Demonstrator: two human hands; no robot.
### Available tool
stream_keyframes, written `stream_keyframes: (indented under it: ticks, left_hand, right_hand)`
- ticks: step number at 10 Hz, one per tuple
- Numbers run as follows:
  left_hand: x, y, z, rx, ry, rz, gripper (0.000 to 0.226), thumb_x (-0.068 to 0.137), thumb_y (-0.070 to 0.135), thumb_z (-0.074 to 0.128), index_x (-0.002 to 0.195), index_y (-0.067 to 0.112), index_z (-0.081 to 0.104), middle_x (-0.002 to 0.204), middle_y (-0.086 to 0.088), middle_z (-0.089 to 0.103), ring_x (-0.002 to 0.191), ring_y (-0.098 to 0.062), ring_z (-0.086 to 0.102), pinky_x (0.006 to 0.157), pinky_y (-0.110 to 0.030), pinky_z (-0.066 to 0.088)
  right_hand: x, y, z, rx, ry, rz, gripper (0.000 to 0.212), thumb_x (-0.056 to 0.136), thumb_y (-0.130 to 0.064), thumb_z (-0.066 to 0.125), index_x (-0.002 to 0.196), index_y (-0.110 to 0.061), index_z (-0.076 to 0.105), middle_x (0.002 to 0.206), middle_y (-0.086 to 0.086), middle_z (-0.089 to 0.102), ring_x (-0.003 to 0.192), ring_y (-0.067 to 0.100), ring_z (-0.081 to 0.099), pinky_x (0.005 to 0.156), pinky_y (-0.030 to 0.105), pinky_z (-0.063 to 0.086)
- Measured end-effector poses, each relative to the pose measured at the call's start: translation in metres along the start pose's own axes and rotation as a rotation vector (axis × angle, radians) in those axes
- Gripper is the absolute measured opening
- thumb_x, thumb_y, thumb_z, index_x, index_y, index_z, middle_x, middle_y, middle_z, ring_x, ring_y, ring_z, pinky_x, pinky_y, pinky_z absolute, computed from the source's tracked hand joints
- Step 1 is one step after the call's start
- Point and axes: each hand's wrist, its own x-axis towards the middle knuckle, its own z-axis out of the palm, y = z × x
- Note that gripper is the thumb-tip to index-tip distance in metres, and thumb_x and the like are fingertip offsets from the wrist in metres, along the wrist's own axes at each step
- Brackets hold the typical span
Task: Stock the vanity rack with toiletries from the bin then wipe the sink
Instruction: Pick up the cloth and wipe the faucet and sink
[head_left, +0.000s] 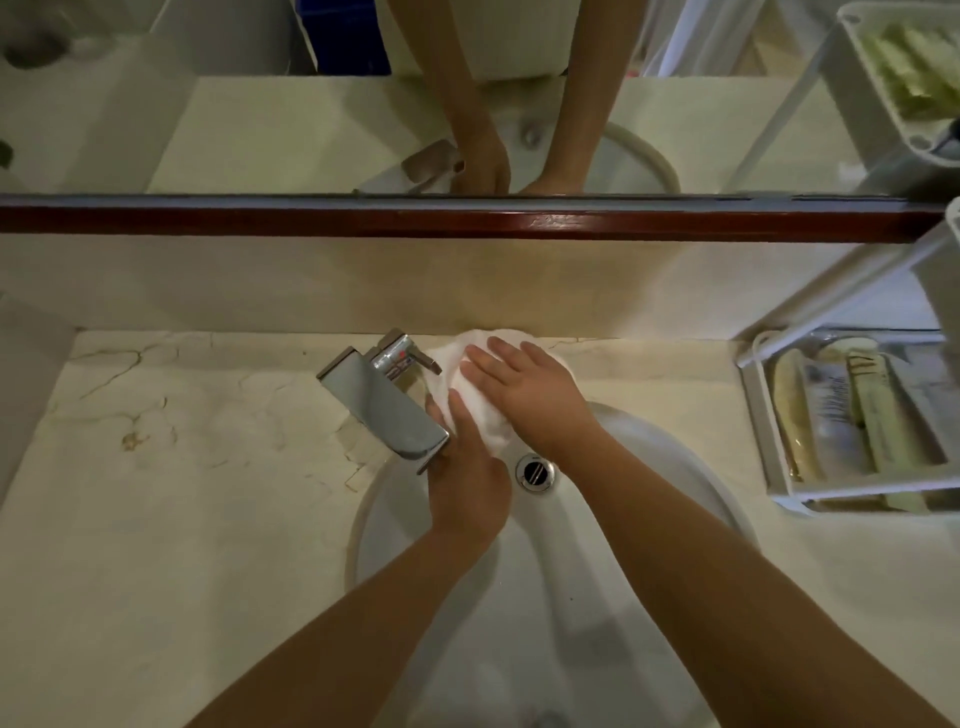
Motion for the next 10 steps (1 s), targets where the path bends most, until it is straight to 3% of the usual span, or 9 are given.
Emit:
stream_keyframes:
  ticks: [1,2,3,4,5,6,8,9,10]
  left_hand:
    - [0.003,-0.006,0.002,0.014,-0.009,-0.015,0.085,0.094,0.014,0.044,0.15,0.011,-0.02,0.16,-0.016,-0.001,0.116,-0.023,0.053,0.087,-0.024,0.043]
    - [0.009,-0.012,0.007,0.061,0.034,-0.019,0.089,0.092,0.019,0.047,0.15,0.009,-0.021,0.159,-0.014,-0.015,0.122,-0.025,0.051,0.086,-0.023,0.044]
    - [0.015,-0.02,0.018,0.115,0.089,0.011,0.096,0.088,0.018,0.054,0.15,0.007,-0.019,0.144,-0.006,-0.05,0.144,-0.031,0.026,0.089,-0.025,0.048]
    - [0.024,-0.032,0.023,0.241,0.153,0.072,0.096,0.085,0.017,0.055,0.151,0.006,-0.015,0.151,-0.01,-0.039,0.148,-0.03,-0.015,0.102,-0.034,0.046]
    - [0.04,-0.044,0.029,0.229,0.199,0.125,0.094,0.081,0.015,0.057,0.152,0.005,-0.005,0.157,-0.014,-0.025,0.146,-0.03,-0.02,0.111,-0.049,0.034]
    - [0.046,-0.052,0.033,0.167,0.208,0.204,0.097,0.078,0.011,0.063,0.152,0.006,0.001,0.16,-0.018,0.0,0.149,-0.035,0.002,0.117,-0.056,0.019]
    - [0.047,-0.045,0.032,0.055,0.122,0.143,0.099,0.077,0.002,0.063,0.151,0.003,-0.002,0.16,-0.019,0.001,0.146,-0.04,0.01,0.117,-0.057,0.013]
    - [0.055,-0.035,0.026,0.089,0.268,0.071,0.087,0.073,0.001,0.07,0.146,-0.01,0.023,0.152,-0.03,0.025,0.138,-0.048,0.029,0.112,-0.058,0.02]
    - [0.073,-0.03,0.029,0.188,0.304,0.063,0.046,0.09,0.013,0.051,0.133,-0.001,0.042,0.128,-0.022,0.06,0.115,-0.038,0.061,0.103,-0.047,0.042]
  right_hand:
    - [0.012,-0.005,0.007,0.004,0.018,-0.049,0.058,0.07,-0.014,0.077,0.127,-0.014,0.064,0.134,0.005,0.06,0.123,0.029,0.057,0.098,0.045,0.048]
    - [0.018,-0.007,0.013,0.011,0.034,-0.083,0.054,0.075,-0.015,0.065,0.129,-0.014,0.062,0.136,0.005,0.058,0.127,0.028,0.054,0.102,0.046,0.044]
    - [0.02,-0.007,0.019,0.051,0.041,-0.092,0.057,0.08,-0.011,0.065,0.137,-0.014,0.054,0.146,0.006,0.049,0.136,0.027,0.044,0.112,0.046,0.032]
    - [0.019,-0.005,0.02,0.102,-0.016,-0.126,0.061,0.09,-0.008,0.052,0.148,-0.014,0.037,0.157,0.006,0.03,0.147,0.025,0.023,0.12,0.043,0.011]
    - [0.02,-0.004,0.02,0.132,-0.046,-0.144,0.065,0.091,-0.005,0.046,0.152,-0.015,0.027,0.161,0.004,0.02,0.15,0.021,0.012,0.121,0.039,0.002]
    - [0.023,-0.006,0.019,0.136,-0.055,-0.163,0.068,0.091,-0.004,0.046,0.153,-0.016,0.022,0.162,0.002,0.017,0.15,0.018,0.008,0.122,0.038,0.001]
    - [0.031,-0.007,0.012,0.17,-0.095,-0.124,0.068,0.092,-0.008,0.05,0.153,-0.018,0.022,0.162,0.001,0.018,0.149,0.017,0.015,0.119,0.035,0.008]
    - [0.033,-0.007,0.01,0.207,-0.083,-0.084,0.064,0.094,-0.008,0.048,0.152,-0.018,0.024,0.161,0.001,0.019,0.148,0.017,0.018,0.119,0.034,0.01]
    - [0.034,-0.005,0.01,0.223,-0.064,-0.049,0.062,0.095,-0.007,0.047,0.152,-0.018,0.026,0.161,0.002,0.021,0.147,0.017,0.021,0.118,0.033,0.012]
